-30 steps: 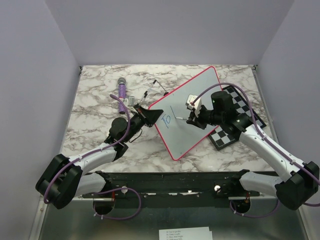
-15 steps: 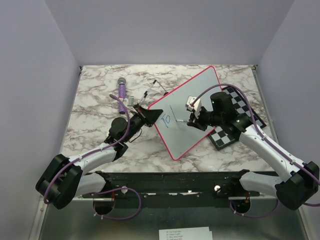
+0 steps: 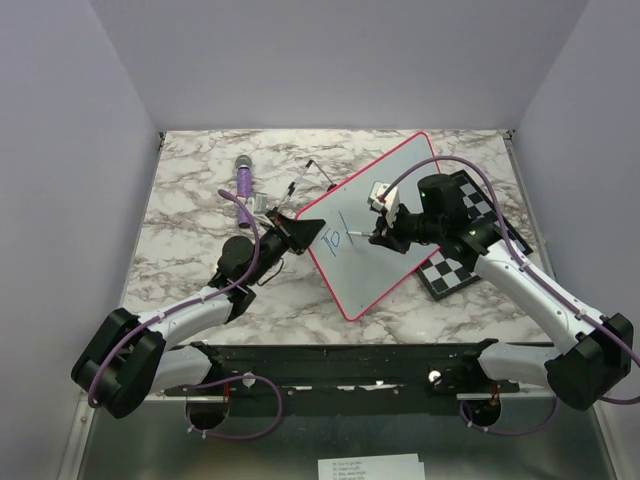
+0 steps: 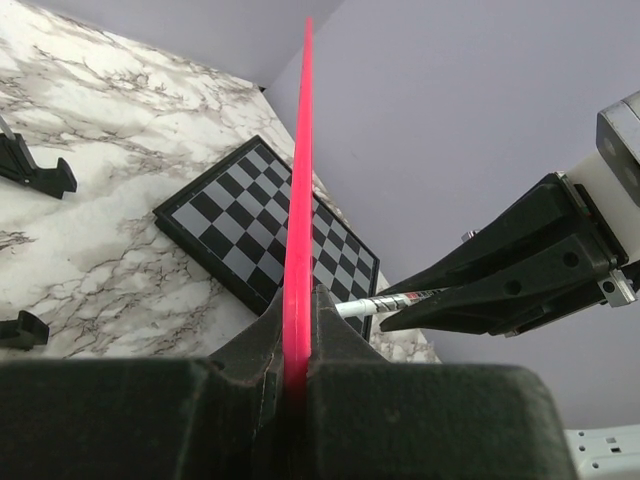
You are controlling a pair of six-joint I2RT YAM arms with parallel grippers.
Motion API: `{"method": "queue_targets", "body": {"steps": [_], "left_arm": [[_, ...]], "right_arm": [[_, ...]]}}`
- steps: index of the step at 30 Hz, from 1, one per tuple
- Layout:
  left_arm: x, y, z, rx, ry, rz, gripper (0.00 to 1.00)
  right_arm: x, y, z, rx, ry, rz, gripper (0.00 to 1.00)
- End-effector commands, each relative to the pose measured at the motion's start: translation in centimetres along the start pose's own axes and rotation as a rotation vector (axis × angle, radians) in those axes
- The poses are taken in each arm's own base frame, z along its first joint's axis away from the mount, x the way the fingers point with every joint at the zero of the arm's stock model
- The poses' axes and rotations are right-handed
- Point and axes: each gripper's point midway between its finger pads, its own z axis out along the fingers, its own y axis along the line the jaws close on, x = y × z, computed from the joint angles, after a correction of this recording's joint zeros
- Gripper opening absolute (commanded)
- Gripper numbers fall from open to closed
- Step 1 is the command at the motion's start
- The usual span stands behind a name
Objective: Write a sentence on the whiteboard
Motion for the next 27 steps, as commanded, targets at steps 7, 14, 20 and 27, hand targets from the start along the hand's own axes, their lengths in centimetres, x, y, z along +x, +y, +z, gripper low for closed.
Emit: {"method": "queue_targets", "body": {"steps": [7,14,20,27], "left_arm": [[-3.7,-4.2,-0.1,0.154,-0.132,0.006,0.00],[-3.7,-4.1,0.0,0.152,-0.132,0.004,0.00],[-3.7,-4.1,0.0,0.150,-0.135,0.009,0.00],[-3.9,-4.1,0.0,0.146,-0.134,0.015,0.00]], "right_arm": [[-1.6,0.4,0.4,-0.055,-0.053,0.007,0.01],[-0.3,1.1,0.7,-0.096,-0.013,0.005,0.00],[0.8,1.7,0.4,-0.106,0.014,-0.004,0.01],[2.2,2.2,0.1,-0.101,0.043,0.000,0.00]]}}
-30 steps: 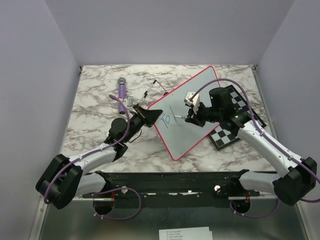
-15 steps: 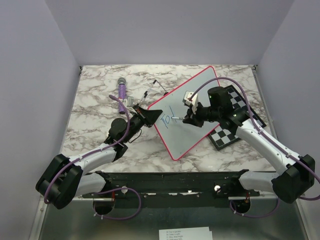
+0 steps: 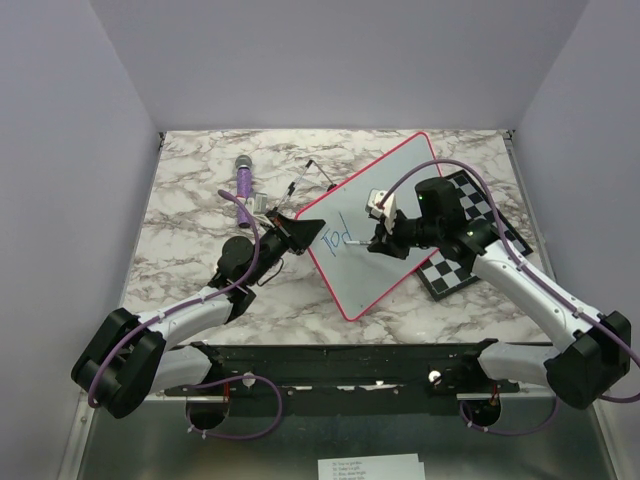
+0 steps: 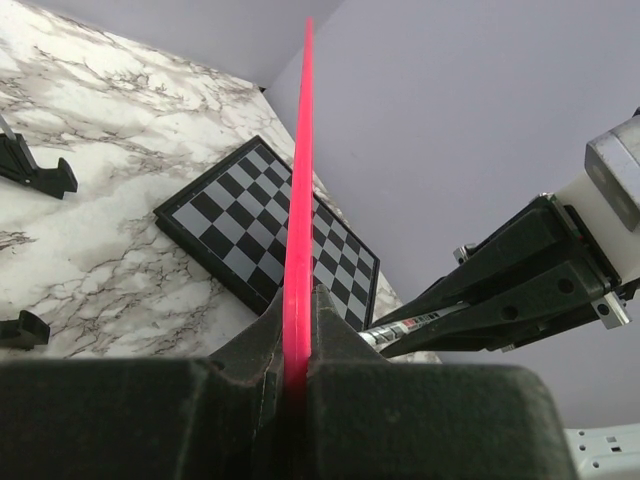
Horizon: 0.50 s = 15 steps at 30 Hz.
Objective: Write a sentence on the whiteboard
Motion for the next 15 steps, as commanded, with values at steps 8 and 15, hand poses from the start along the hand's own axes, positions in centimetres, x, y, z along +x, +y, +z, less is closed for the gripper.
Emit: {"method": "queue_targets", "body": {"steps": [8,15], "left_arm": [[-4.0,-4.1,0.2,0.143,-0.133,0.016,0.00],[-4.0,-4.3,0.2,0.147,-0.131,0.018,0.00]], "right_arm": [[2.5,0.6,-0.5,0.012,0.071,0.019,0.01],[1.8,-0.8,-0.9,0.078,0.063,0.025,0.01]]}}
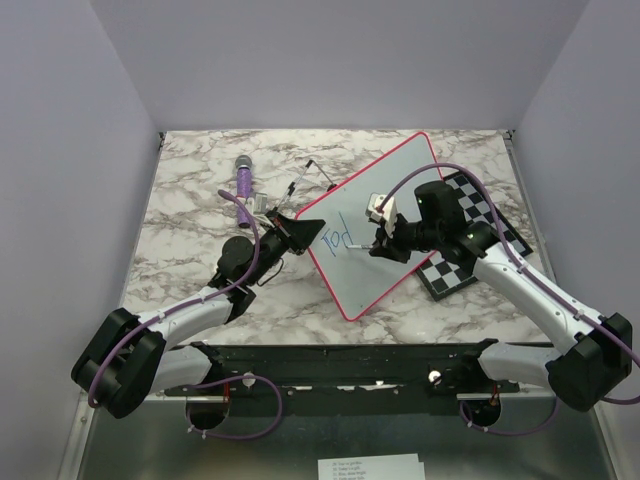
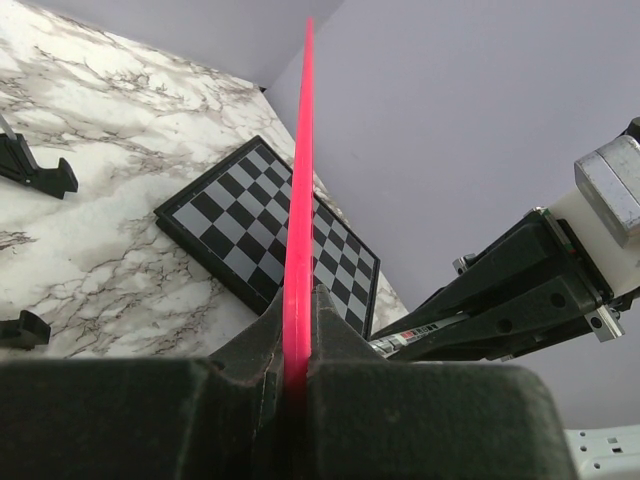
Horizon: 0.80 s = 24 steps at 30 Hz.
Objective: Write a sentence on the whiteboard
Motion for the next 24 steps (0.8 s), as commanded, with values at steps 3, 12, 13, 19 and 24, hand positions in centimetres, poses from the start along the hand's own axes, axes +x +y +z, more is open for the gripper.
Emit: {"method": "queue_targets", "body": {"steps": [3,12,13,19,24], "left_arm": [[-4.1,-4.3,0.1,0.147,-0.133,0.019,0.00],[-4.0,-4.2,0.0,0.147,-0.133,0.017,0.00],[-4.0,-4.2,0.0,0.146,-0.134,0.017,0.00],[-4.0,-4.2,0.0,0.150,-0.131,0.013,0.00],[-4.0,-4.1,0.0,0.147,-0.133,0.014,0.00]], "right_arm": [[0.1,-1.7,-0.8,0.092,0.015,0.009,0.01],[-0.5,-2.4,-1.1,0.117,-0.001,0.012,0.00],[-0.7,-2.4,-1.1,0.113,-0.007,0.011,0.01],[-1.5,-2.2,-1.0,0.095,-0.027,0.017,0.01],[-0.6,-1.9,-0.8,0.081,-0.008,0.017,0.01]]}}
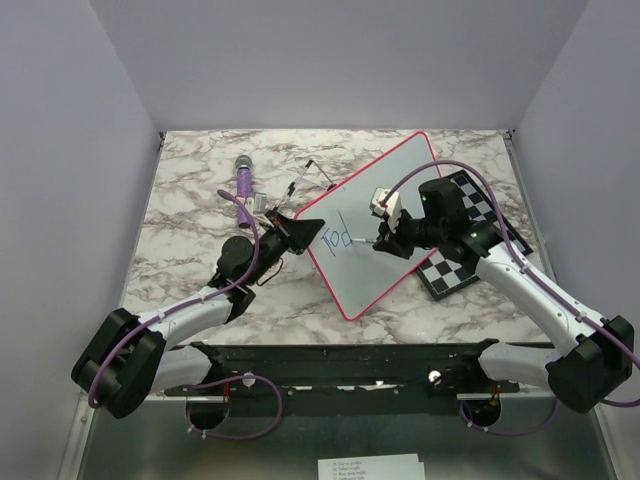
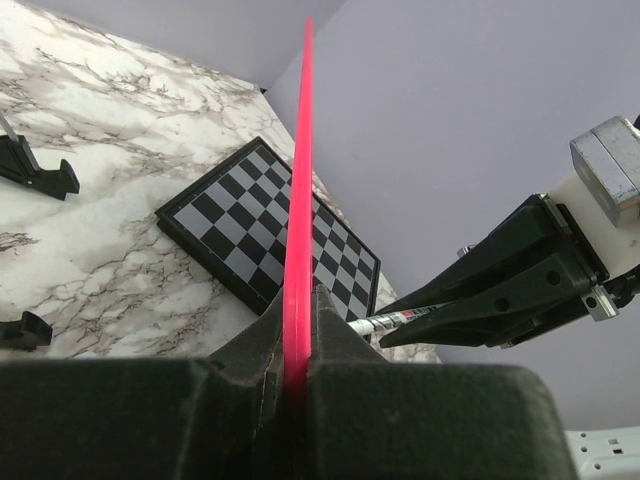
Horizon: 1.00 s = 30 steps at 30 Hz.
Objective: Write a sentence on the whiteboard
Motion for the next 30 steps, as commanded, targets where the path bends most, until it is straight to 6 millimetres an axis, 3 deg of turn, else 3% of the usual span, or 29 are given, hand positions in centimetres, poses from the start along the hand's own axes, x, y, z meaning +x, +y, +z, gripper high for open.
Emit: {"method": "queue_targets", "body": {"steps": [1,17,21,30], "left_arm": [[-3.8,-4.2,0.0,0.149,-0.130,0.013,0.00],[-3.6,-4.0,0.0,0.149,-0.126,0.009,0.00],[-3.5,-4.0,0.0,0.149,-0.123,0.009,0.00],[-3.6,-4.1,0.0,0.151,-0.126,0.011,0.00]], "right_arm": [[-0.1,-0.3,-0.1,0.013,-0.001,-0.004,0.00],[1.5,-0.5,-0.9,0.040,0.036,0.004,0.01],[0.9,-0.8,-1.1,0.048,0.022,0.002,0.00],[-2.4,-0.2,-1.6,-0.006,-0.078,-0.023,0.01]]}}
